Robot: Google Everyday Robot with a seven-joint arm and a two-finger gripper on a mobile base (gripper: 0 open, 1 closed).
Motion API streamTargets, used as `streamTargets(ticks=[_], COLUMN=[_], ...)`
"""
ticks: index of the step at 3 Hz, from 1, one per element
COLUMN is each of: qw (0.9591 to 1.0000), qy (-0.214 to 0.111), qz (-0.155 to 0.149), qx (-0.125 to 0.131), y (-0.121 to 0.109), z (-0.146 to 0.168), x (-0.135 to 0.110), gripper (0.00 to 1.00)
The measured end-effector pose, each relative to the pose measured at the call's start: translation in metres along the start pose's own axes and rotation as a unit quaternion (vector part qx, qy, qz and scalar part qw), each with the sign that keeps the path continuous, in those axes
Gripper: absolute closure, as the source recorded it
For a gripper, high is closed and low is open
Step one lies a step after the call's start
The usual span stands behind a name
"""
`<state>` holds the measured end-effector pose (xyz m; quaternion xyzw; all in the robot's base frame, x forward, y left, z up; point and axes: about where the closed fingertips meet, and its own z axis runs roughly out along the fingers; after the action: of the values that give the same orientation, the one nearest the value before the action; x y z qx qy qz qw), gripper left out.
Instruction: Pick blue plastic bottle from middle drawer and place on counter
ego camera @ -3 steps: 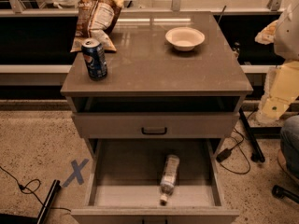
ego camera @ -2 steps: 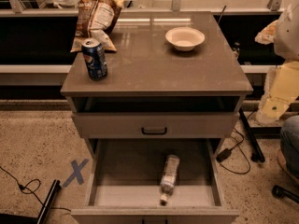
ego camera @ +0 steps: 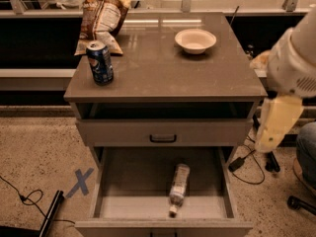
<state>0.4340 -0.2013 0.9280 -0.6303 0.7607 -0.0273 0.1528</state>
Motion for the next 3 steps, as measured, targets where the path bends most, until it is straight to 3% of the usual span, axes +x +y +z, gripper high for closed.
streamTargets(ticks=[1,2,3], qw=[0.9972,0.9936,0.9940], qy=[-0.074,-0.108,-0.058], qz=[-0.009,-0.031,-0.084], qx=[-0.003,0.015,-0.038], y=[0.012,0.009,0.024], z=[0.049,0.043,0.090], x=[0.020,0.009,-0.002], gripper=[0.00,0.00,0.00])
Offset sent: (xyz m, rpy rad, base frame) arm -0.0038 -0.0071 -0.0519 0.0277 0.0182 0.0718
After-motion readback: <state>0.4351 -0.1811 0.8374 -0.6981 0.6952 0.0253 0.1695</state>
